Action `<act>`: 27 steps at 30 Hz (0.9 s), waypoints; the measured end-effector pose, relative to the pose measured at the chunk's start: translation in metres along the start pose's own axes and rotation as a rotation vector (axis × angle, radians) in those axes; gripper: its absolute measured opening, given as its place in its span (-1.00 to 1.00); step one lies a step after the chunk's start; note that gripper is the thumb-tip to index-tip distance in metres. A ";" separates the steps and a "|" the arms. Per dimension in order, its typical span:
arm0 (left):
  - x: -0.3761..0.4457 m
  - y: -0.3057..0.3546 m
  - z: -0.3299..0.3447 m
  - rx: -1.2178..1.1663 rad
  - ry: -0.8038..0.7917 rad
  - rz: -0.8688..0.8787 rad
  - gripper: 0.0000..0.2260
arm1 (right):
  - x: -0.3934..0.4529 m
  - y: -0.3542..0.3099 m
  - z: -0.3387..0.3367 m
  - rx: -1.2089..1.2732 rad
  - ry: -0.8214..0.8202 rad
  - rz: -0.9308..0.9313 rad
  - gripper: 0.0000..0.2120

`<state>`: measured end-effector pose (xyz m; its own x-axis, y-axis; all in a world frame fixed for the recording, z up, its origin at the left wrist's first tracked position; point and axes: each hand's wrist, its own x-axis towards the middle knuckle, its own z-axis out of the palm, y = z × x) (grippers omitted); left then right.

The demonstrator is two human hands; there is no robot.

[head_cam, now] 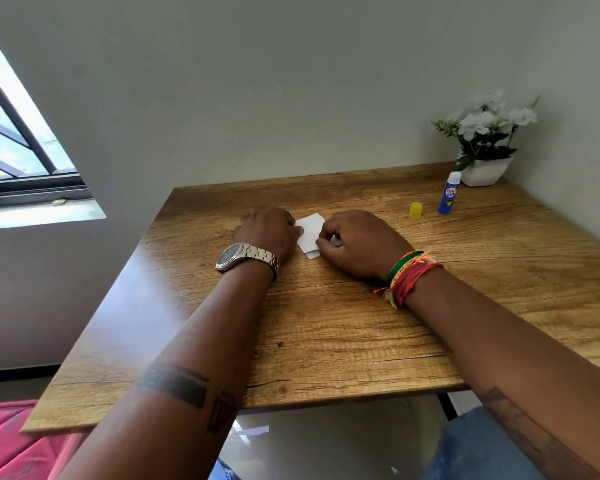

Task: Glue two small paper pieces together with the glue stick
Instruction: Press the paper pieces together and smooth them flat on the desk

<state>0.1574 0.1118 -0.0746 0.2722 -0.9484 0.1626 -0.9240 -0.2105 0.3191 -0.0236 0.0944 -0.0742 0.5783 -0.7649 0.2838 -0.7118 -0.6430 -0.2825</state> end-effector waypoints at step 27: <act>-0.017 0.008 -0.001 0.157 -0.276 0.195 -0.50 | 0.004 0.011 -0.001 0.101 -0.010 0.041 -0.75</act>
<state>0.1455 0.1267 -0.0737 0.0239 -0.9980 -0.0587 -0.9871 -0.0328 0.1564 -0.0295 0.0838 -0.0754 0.5536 -0.7909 0.2608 -0.6918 -0.6111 -0.3847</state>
